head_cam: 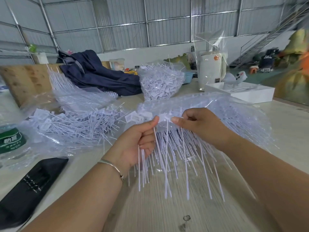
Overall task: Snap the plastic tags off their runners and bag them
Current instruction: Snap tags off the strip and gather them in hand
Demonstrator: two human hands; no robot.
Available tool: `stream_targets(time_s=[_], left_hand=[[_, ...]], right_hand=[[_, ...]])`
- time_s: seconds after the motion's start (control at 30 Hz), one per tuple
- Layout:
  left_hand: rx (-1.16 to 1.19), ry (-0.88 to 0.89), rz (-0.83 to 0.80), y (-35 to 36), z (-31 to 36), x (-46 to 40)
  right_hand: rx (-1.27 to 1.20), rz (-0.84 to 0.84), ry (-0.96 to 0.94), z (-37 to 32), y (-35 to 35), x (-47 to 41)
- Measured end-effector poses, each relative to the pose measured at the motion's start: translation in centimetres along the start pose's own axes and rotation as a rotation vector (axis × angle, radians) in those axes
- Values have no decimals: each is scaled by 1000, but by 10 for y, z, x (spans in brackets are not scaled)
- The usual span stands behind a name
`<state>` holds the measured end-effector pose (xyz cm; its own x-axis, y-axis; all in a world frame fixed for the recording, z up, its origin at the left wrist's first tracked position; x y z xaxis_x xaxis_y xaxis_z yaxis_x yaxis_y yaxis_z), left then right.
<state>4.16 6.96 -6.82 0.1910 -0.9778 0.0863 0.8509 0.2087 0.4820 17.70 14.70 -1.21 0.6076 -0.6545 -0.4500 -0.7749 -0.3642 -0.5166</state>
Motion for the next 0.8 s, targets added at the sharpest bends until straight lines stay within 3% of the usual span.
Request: stream_targets(time_s=[0.3,0.4,0.47,0.57,0.63,0.8], left_hand=[[112,-56,-284,42,-18,7],[109,-51,-313,43,-16,7],[102,-3,-293,40,-8,7],[85,64,-189,30,4,5],[-52,94,-101,20,8,4],[-380,189,32,12,12,6]], right_hand=[[-435,-217,30,-14,29,10],[-461,-232,59,-13,31,11],[-464,-171,73,-13,26,8],[-525,98,59,-7,0,3],[-494,237,11,-8,-16,5],[-109,216,-56,-16,-14,8]])
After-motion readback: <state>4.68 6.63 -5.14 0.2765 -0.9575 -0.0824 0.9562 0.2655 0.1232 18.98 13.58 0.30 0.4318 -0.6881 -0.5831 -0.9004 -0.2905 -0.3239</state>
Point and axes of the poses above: each hand's wrist, its own x-axis away from the middle knuckle, its own y-axis out of the palm, z = x × y, the point moved 9 cm from there along -x, towards the middle knuckle, and after that the axes turned 2 degrees about -z, right-handed, at the moved point
